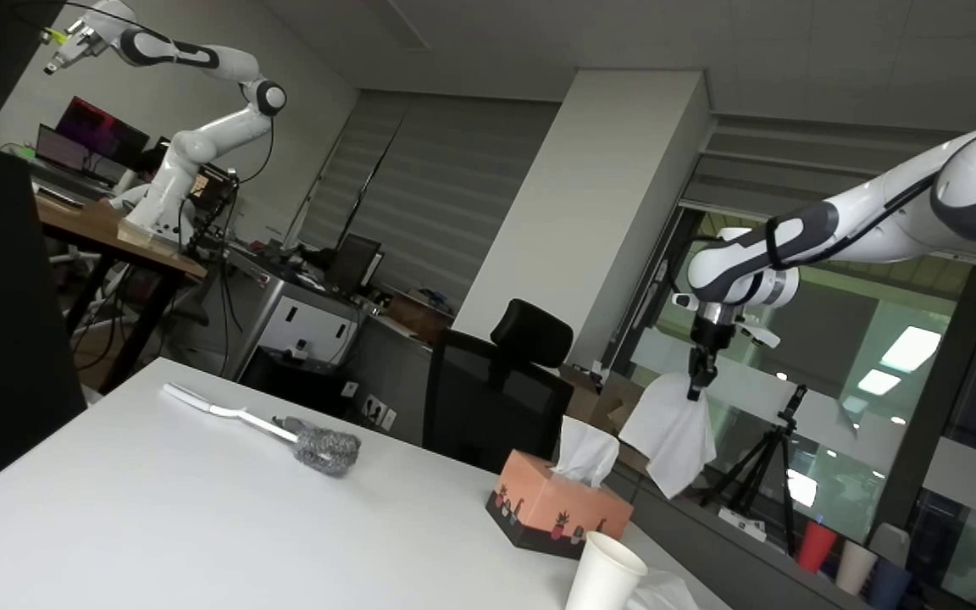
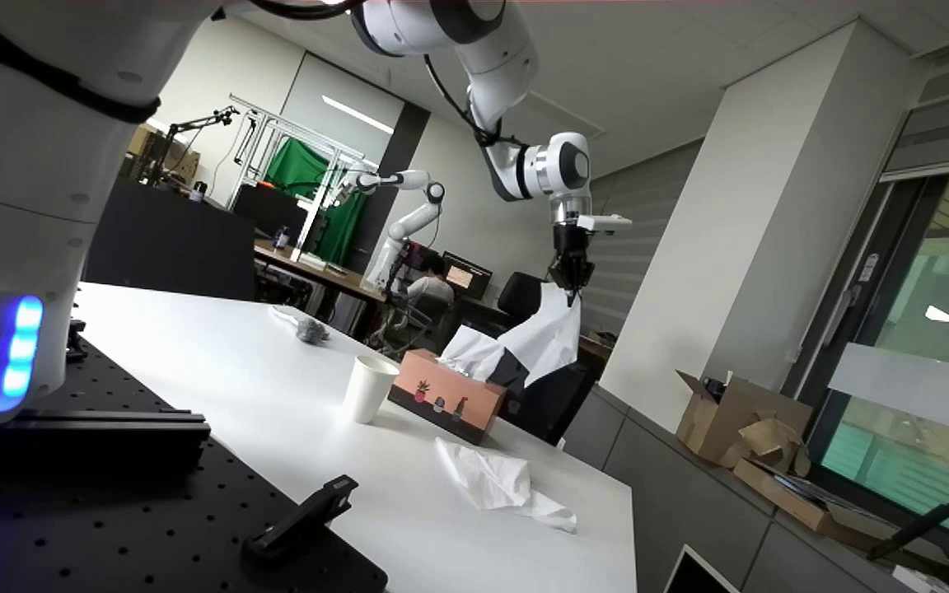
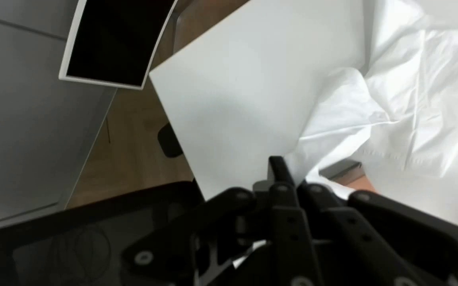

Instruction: Pick a tissue from the box and place it on the table

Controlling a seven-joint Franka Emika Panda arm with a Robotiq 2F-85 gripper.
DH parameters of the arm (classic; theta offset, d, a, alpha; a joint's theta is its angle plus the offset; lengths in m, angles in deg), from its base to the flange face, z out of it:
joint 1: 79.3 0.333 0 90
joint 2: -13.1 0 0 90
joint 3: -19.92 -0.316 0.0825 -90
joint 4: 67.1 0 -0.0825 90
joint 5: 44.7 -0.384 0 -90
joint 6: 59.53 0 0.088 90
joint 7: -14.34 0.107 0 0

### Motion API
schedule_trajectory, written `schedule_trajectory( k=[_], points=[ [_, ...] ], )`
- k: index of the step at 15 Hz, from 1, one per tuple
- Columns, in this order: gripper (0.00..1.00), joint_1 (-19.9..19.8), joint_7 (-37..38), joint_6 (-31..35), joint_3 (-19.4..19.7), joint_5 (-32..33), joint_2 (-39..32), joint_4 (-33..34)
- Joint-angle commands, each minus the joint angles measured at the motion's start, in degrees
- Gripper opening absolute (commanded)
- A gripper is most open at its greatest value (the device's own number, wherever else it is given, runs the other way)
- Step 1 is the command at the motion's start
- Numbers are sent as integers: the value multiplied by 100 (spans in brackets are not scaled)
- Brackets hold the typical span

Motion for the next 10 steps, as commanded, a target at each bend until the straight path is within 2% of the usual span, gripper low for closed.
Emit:
schedule_trajectory(
  k=[1,6,10],
  points=[
    [0,-103,89,-801,226,381,-448,565],
    [0,-350,-677,-1782,3,287,-837,617],
    [0,-387,-1343,-3213,-99,218,-1339,1084]
  ],
)
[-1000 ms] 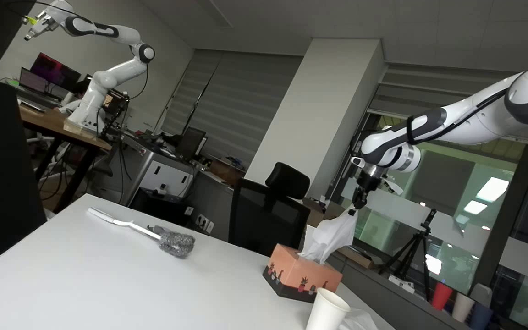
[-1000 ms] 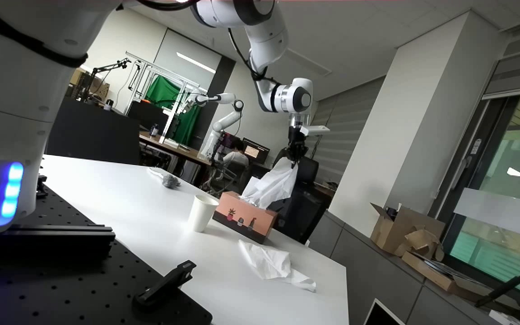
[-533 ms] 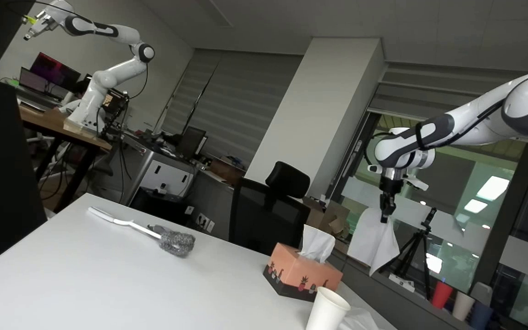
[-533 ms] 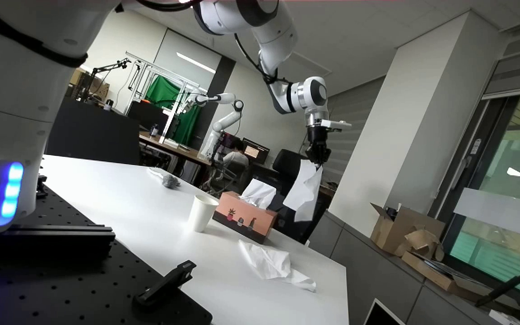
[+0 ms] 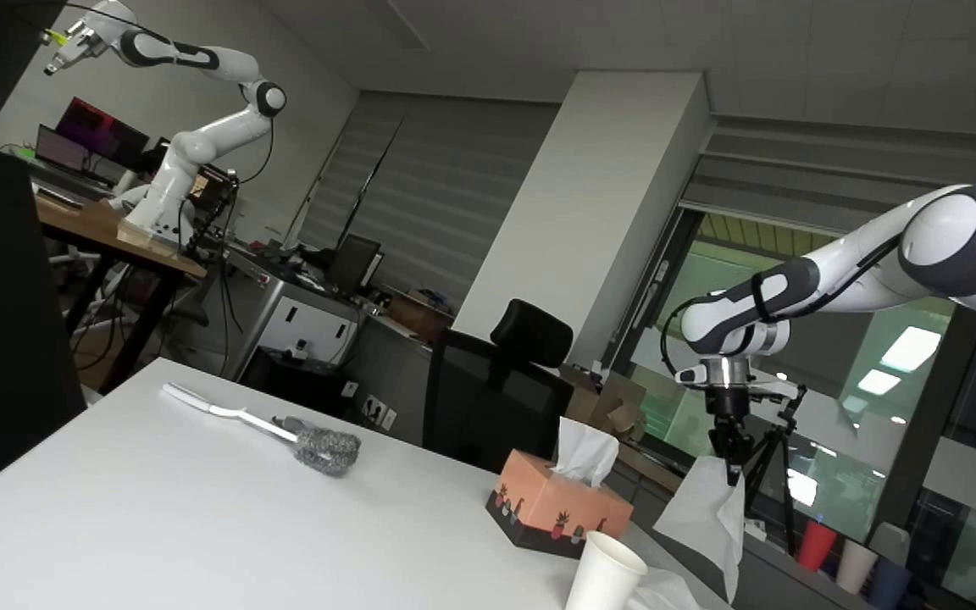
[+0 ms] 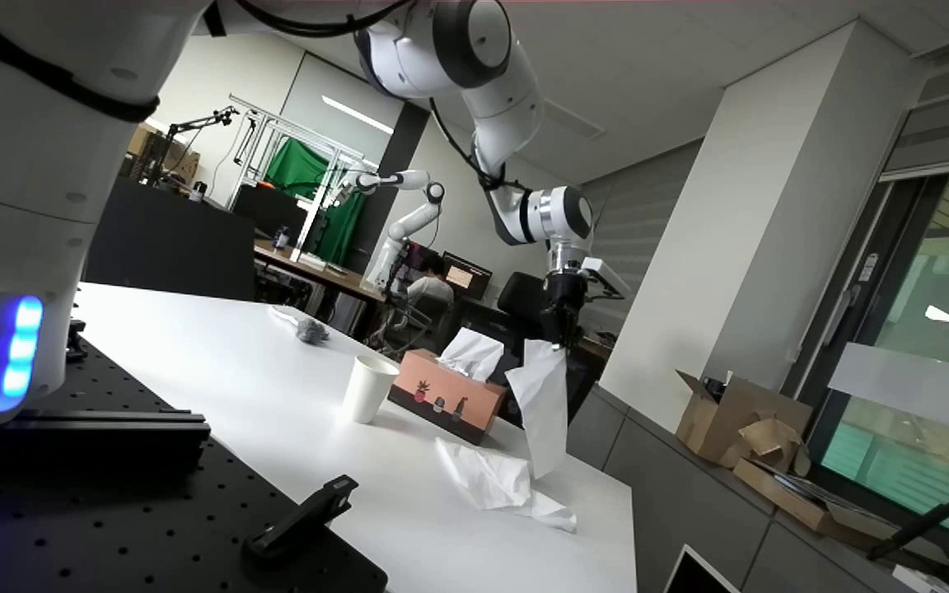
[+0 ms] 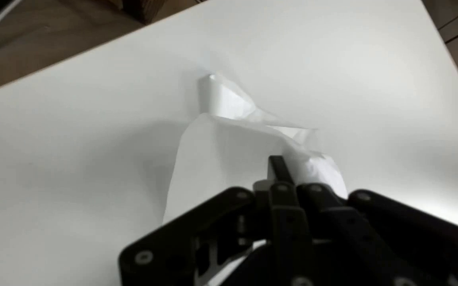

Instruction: Pick a tissue from the box and place it on the table

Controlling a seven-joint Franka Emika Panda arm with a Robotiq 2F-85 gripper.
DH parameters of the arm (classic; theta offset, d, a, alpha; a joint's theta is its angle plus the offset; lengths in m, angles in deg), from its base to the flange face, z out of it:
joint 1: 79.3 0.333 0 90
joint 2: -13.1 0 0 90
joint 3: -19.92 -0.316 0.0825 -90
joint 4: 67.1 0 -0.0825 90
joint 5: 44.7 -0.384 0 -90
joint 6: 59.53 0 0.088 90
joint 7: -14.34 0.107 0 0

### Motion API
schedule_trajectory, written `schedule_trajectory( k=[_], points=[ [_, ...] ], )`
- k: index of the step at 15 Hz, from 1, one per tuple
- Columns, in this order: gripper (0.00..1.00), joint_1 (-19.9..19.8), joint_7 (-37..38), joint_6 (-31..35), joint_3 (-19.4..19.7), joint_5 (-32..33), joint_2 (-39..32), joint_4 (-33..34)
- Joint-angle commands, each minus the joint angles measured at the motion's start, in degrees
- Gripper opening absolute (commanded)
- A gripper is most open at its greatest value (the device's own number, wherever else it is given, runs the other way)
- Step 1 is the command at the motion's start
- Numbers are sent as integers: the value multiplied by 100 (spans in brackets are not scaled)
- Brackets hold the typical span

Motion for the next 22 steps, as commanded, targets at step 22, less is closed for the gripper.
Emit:
schedule_trajectory(
  k=[22],
  points=[
    [0,-224,483,-2353,-119,-749,-3108,3768]
  ],
)
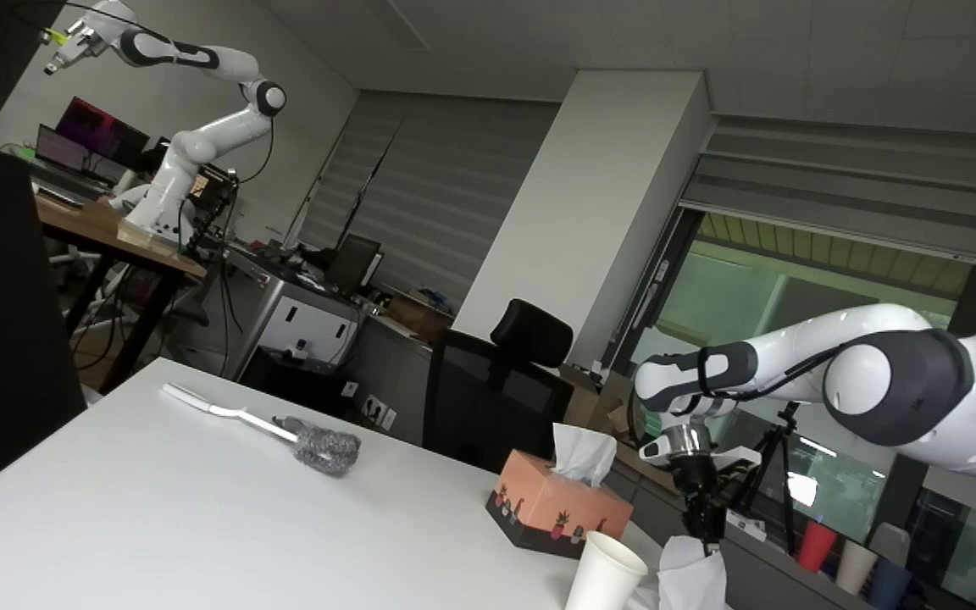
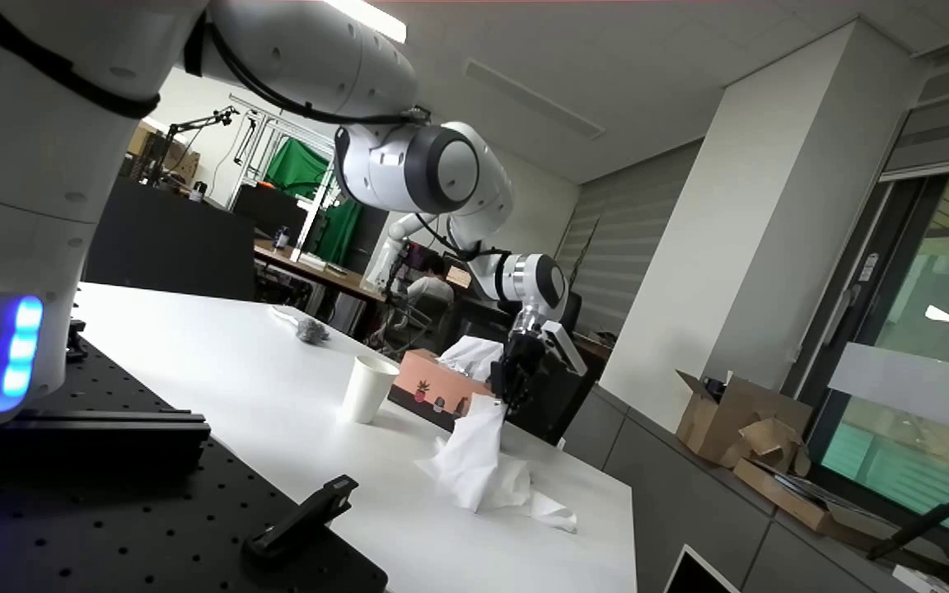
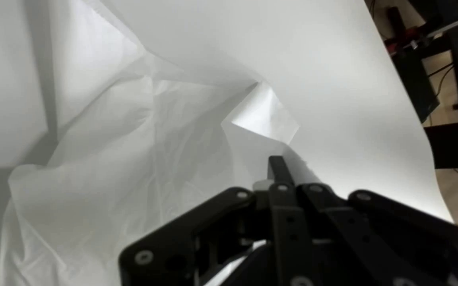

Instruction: Pick a tissue from the box and place it on the table

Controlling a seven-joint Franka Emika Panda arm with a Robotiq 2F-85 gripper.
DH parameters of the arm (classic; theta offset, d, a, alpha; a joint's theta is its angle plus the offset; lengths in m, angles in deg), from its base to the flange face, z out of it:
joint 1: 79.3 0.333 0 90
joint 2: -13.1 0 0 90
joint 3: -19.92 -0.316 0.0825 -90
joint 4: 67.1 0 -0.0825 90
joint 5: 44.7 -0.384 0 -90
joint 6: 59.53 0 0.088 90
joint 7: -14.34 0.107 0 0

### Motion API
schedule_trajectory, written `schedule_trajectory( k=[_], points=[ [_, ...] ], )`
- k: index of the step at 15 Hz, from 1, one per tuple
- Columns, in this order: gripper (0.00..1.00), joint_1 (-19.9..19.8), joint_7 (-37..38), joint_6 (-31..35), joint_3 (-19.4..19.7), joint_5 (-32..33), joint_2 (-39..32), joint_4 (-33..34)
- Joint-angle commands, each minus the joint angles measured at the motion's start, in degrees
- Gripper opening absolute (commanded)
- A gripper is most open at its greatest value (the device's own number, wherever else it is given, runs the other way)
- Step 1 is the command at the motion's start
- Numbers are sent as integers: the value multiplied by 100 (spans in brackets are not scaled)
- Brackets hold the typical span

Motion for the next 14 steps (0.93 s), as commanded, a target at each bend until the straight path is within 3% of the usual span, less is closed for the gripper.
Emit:
schedule_trajectory(
  k=[1,2,5,6,9,12,14],
  points=[
    [26,-148,773,250,-7,-144,-444,850],
    [27,-152,940,379,21,-120,-499,947],
    [47,-102,1166,998,172,85,-645,1239],
    [54,-57,1270,1481,242,126,-343,707],
    [74,-69,1576,2178,380,225,-294,673],
    [94,-56,1860,2551,576,312,-218,621],
    [100,-25,1773,2553,647,316,-117,590]
  ],
)
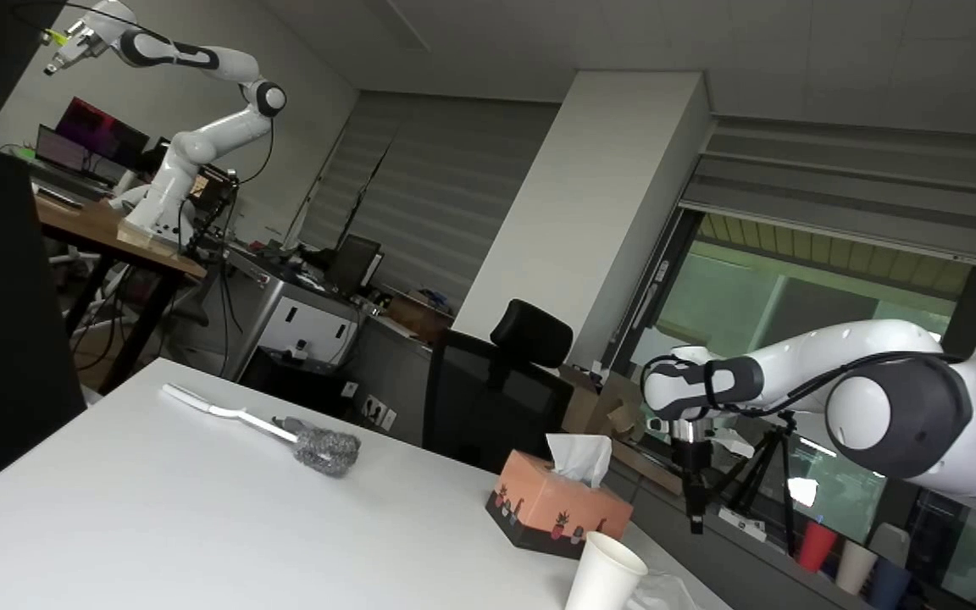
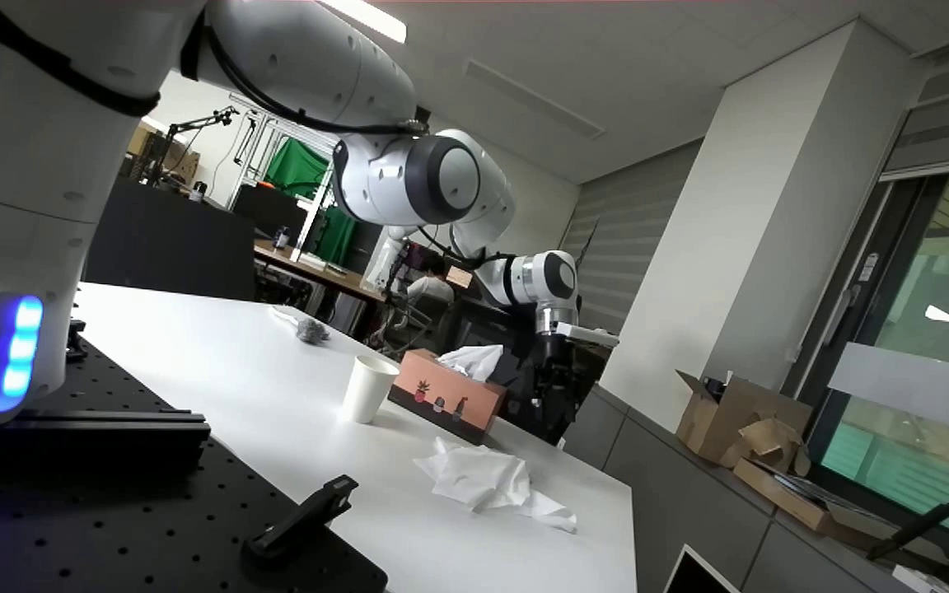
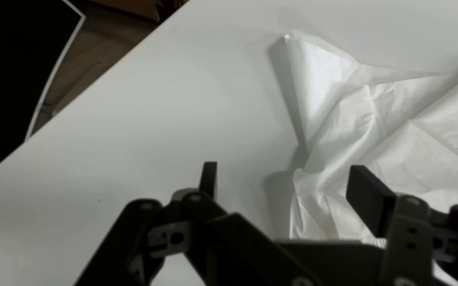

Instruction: Pick a tissue from the box and place it on the table

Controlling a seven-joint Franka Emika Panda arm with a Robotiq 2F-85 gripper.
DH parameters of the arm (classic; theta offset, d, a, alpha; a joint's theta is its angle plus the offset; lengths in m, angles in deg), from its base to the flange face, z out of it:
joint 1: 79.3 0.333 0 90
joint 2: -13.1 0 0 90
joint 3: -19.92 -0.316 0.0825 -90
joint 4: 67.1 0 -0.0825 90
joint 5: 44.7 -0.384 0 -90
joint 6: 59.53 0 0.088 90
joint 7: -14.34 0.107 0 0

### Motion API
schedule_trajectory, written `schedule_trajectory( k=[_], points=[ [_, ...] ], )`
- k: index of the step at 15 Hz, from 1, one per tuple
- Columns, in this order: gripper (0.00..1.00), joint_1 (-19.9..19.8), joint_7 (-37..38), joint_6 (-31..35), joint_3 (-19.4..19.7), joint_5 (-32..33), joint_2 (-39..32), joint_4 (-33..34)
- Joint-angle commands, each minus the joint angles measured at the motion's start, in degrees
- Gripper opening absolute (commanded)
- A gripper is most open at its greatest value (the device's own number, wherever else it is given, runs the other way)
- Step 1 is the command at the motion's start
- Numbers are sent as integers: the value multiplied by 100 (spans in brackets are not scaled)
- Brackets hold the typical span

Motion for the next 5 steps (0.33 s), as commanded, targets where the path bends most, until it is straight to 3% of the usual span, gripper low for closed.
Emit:
schedule_trajectory(
  k=[1,2,5],
  points=[
    [100,3,7,22,32,24,30,0],
    [96,3,-15,21,34,27,56,-3],
    [100,-42,-54,-168,-38,67,-192,397]
  ],
)
